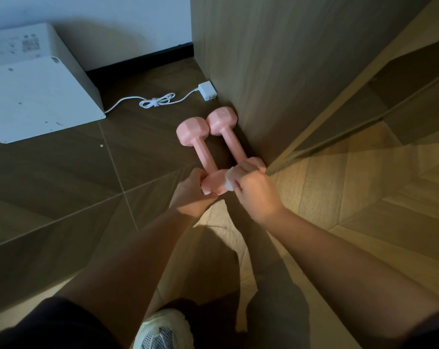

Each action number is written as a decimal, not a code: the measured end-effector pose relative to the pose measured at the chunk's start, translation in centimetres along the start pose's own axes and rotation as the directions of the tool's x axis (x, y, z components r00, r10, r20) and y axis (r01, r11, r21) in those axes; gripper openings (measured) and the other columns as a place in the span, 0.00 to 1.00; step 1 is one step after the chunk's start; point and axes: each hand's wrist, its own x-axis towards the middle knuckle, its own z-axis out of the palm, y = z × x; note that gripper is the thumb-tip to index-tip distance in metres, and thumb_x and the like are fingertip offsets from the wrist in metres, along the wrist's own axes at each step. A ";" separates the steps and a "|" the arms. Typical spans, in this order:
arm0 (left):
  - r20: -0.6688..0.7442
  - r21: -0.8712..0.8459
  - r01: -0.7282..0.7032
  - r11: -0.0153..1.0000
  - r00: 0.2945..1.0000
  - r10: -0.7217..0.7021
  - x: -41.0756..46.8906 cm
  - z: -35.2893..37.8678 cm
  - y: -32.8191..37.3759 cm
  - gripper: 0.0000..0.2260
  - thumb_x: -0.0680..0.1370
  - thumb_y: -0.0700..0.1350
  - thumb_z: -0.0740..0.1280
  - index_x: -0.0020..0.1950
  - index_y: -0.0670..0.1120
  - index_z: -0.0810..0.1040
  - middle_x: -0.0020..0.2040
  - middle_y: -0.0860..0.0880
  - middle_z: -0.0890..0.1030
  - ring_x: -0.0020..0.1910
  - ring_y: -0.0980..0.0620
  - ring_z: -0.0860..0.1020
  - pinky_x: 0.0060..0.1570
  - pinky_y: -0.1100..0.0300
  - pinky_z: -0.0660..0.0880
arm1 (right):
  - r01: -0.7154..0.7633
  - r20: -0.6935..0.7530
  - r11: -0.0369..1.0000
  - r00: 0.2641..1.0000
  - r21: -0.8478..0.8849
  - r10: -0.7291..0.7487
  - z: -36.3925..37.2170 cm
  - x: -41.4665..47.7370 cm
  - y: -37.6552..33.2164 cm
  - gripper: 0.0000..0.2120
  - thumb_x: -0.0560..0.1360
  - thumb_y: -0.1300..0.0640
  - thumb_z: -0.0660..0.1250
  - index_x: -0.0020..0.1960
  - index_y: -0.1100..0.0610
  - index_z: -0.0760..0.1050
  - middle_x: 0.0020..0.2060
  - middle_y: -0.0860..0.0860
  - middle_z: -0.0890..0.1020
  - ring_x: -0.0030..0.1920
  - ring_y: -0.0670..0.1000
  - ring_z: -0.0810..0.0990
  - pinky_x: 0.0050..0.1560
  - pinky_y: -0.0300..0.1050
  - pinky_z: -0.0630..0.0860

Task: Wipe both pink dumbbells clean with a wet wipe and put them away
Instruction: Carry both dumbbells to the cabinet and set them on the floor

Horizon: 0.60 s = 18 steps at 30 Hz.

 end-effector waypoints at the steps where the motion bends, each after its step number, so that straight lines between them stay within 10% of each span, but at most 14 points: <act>1: -0.004 0.007 -0.011 1.000 1.000 0.011 -0.2 -0.1 0.1 0.25 0.73 0.45 0.75 0.67 0.45 0.70 0.60 0.46 0.80 0.58 0.47 0.79 0.54 0.58 0.74 | -0.008 -0.020 1.000 1.000 -0.025 0.008 -0.4 0.2 0.7 0.08 0.70 0.69 0.72 0.49 0.63 0.82 0.43 0.59 0.82 0.44 0.58 0.83 0.42 0.51 0.82; 4: -0.006 0.032 -0.044 0.999 0.999 0.044 -0.8 -0.3 0.4 0.26 0.74 0.45 0.74 0.69 0.46 0.69 0.61 0.46 0.80 0.58 0.47 0.79 0.56 0.55 0.76 | 0.011 -0.052 0.983 0.998 -0.186 -0.021 -1.6 0.0 2.7 0.15 0.68 0.71 0.73 0.54 0.64 0.80 0.44 0.58 0.83 0.41 0.56 0.83 0.40 0.48 0.82; 9: 0.049 0.113 -0.070 0.991 0.997 0.065 -1.4 -0.6 1.4 0.30 0.77 0.41 0.70 0.76 0.46 0.63 0.66 0.45 0.76 0.62 0.47 0.77 0.59 0.56 0.73 | 0.043 0.247 0.968 0.969 -0.248 0.020 -1.0 -2.3 2.6 0.33 0.78 0.55 0.64 0.79 0.55 0.54 0.75 0.57 0.66 0.74 0.57 0.66 0.74 0.52 0.63; 18: 0.054 0.182 -0.032 0.983 0.998 0.023 -1.5 -0.5 2.0 0.32 0.76 0.39 0.69 0.77 0.50 0.60 0.68 0.45 0.75 0.64 0.45 0.76 0.63 0.49 0.75 | -0.007 0.284 0.951 0.954 -0.308 0.098 -0.9 -2.2 2.1 0.36 0.80 0.49 0.58 0.81 0.55 0.42 0.80 0.53 0.48 0.80 0.55 0.48 0.78 0.58 0.51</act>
